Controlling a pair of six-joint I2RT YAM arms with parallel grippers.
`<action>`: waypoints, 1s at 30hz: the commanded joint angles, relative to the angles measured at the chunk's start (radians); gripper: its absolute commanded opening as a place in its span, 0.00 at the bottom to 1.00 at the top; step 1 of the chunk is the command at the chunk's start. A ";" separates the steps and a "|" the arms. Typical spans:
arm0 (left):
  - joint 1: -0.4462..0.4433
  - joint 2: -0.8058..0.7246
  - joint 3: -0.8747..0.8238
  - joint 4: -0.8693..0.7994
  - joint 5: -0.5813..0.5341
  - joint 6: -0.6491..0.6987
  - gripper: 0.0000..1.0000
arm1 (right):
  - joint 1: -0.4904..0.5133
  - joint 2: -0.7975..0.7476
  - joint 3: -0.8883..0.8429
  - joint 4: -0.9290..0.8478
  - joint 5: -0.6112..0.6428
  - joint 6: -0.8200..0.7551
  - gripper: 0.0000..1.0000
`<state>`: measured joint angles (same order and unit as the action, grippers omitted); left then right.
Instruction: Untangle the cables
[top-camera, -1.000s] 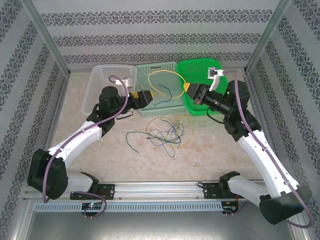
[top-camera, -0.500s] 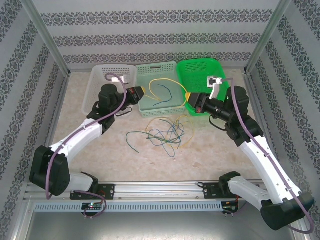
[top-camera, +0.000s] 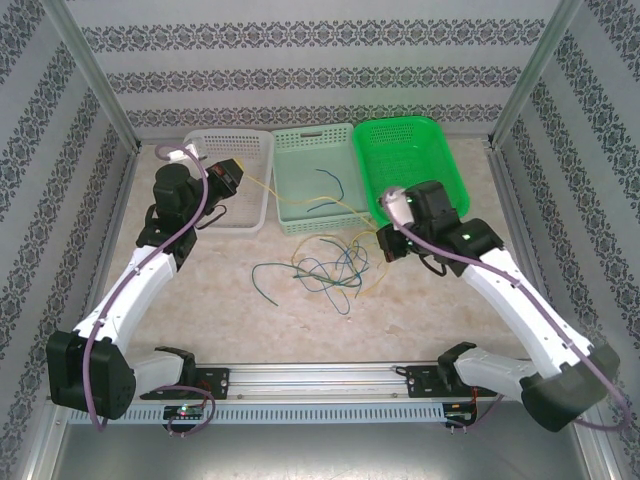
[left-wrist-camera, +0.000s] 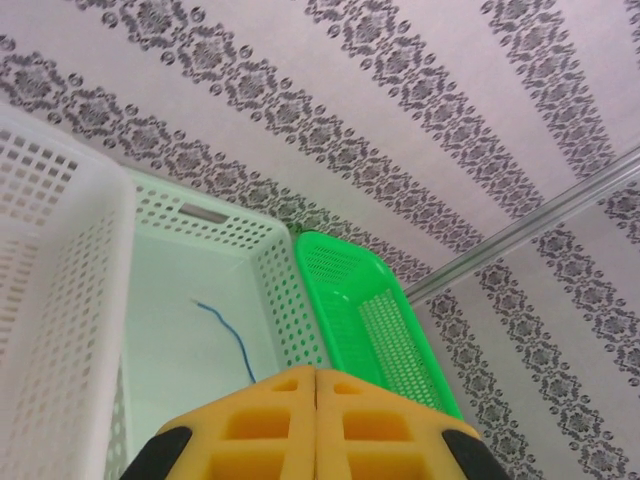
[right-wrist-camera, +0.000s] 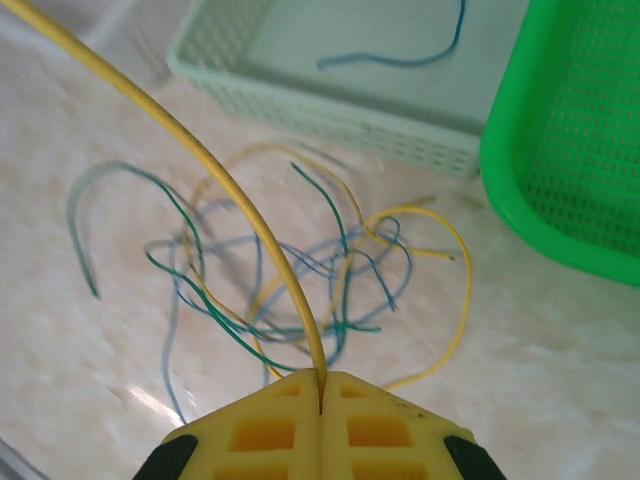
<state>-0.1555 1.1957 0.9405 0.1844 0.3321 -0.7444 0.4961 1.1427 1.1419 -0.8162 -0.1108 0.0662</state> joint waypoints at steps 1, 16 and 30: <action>0.034 -0.015 0.013 -0.041 -0.035 -0.031 0.00 | 0.047 0.058 0.043 -0.162 0.263 -0.125 0.00; 0.083 -0.058 -0.038 0.059 -0.053 -0.142 0.04 | 0.061 0.074 0.062 -0.079 0.209 -0.059 0.00; 0.049 -0.124 -0.007 -0.023 -0.080 0.007 1.00 | -0.141 0.085 0.119 0.207 -0.051 0.266 0.00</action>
<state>-0.0990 1.1301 0.9352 0.1822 0.3038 -0.7990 0.4290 1.2564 1.2438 -0.7078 -0.1013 0.2100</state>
